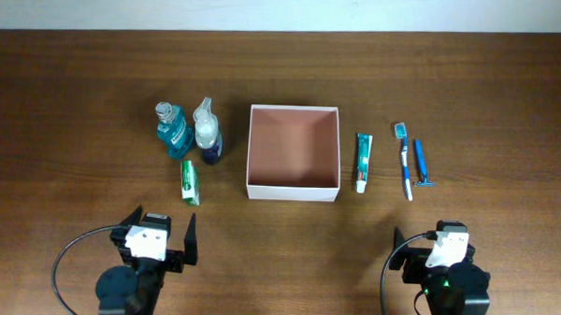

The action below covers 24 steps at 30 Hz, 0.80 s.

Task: Pack container
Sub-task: 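Move the left gripper to the blue mouthwash bottle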

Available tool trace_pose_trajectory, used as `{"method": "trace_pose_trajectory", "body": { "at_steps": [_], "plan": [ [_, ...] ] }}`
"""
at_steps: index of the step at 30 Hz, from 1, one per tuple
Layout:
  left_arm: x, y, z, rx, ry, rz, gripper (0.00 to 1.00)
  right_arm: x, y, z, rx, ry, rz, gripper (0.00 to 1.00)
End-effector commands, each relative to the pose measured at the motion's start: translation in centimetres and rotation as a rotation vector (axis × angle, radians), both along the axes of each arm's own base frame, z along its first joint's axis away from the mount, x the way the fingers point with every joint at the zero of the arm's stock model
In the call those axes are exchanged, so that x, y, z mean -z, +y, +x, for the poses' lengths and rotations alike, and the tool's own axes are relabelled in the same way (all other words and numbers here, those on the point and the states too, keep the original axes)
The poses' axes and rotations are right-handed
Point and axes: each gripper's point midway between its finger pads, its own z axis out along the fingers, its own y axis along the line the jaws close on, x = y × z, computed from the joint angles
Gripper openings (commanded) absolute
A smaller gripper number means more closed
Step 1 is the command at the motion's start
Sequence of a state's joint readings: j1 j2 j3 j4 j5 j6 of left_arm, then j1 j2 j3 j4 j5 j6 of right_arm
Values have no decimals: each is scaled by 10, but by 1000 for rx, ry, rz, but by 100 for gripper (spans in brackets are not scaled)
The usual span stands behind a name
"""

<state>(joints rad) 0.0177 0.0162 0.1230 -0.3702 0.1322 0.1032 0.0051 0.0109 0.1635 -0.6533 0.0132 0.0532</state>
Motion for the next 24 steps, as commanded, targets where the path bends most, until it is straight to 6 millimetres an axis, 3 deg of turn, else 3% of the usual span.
{"method": "trace_pose_trajectory", "body": {
  "at_steps": [1,6,7,13,18,24],
  "plan": [
    [-16,-25,-2,145,-67,-37,100,2,-1,0,10,0,8,99],
    [-60,-28,-7,148,-131,-91,100,2,-1,0,10,0,8,99],
    [-75,-24,-8,128,-136,-87,100,2,-1,0,10,0,8,99],
    [-117,1,5,-22,-41,-60,100,2,-1,0,10,1,8,99],
    [-149,8,44,-47,123,2,100,2,-1,0,10,1,8,99],
    [-165,9,107,-16,428,61,100,2,-1,0,10,0,8,99]
  ]
}}
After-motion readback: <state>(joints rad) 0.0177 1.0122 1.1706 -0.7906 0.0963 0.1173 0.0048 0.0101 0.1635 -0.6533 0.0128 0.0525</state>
